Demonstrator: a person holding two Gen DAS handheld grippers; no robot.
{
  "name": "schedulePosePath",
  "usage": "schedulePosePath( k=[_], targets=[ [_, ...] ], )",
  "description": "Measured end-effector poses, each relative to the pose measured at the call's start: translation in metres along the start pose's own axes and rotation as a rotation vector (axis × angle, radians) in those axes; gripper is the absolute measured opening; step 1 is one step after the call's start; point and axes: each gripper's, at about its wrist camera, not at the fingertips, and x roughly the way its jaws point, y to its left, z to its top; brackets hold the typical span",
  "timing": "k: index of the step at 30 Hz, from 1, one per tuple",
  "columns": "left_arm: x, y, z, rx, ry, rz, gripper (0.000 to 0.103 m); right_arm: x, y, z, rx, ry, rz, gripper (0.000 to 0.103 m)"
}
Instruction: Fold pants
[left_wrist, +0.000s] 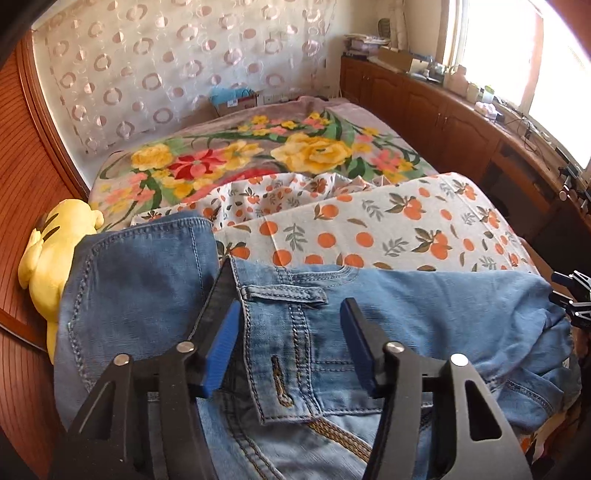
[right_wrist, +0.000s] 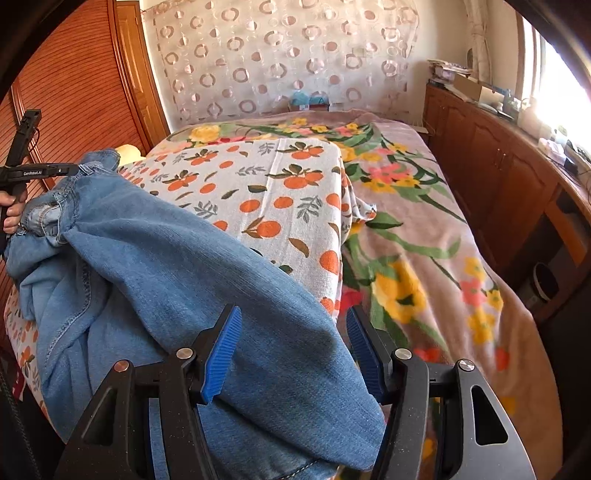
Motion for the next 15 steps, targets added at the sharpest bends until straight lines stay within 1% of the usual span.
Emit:
schedulePosePath(
  k=[2,3,4,5,7,8,9,11,12,13,15],
  targets=[
    [0.008,0.002,-0.002,-0.001,0.017,0.002,0.053,0.003,0.002,0.003,0.004,0.013,0.004,0.061],
    [0.011,0.003,-0.004,-0.002,0.022,0.004,0.050,0.005,0.001,0.004,0.005,0.020,0.005,0.061],
    [0.014,0.004,-0.005,-0.006,0.027,0.004,0.048,0.007,0.001,0.005,0.006,0.024,0.000,0.058],
    [0.017,0.006,-0.007,-0.012,0.033,0.000,0.046,0.009,0.000,0.006,0.008,0.028,-0.002,0.053],
    [0.023,0.010,-0.012,-0.021,0.043,-0.008,0.040,0.010,0.000,0.007,0.008,0.037,-0.005,0.045],
    [0.026,0.011,-0.015,-0.028,0.049,-0.017,0.038,0.011,0.001,0.007,0.003,0.041,-0.008,0.036],
    [0.028,0.012,-0.017,-0.031,0.054,-0.030,0.036,0.011,0.002,0.007,-0.004,0.044,-0.021,0.033],
    [0.032,0.012,-0.022,-0.026,0.055,-0.048,0.035,0.010,0.004,0.006,-0.005,0.047,-0.070,0.012],
    [0.034,0.012,-0.023,-0.023,0.058,-0.060,0.030,0.009,0.003,0.006,0.008,0.046,-0.071,0.005],
    [0.036,0.013,-0.025,-0.025,0.063,-0.075,0.025,0.006,0.003,0.006,0.018,0.036,-0.065,0.005],
    [0.036,0.011,-0.027,-0.021,0.057,-0.097,0.019,-0.001,0.005,0.006,0.017,0.020,-0.064,0.003]
  ],
)
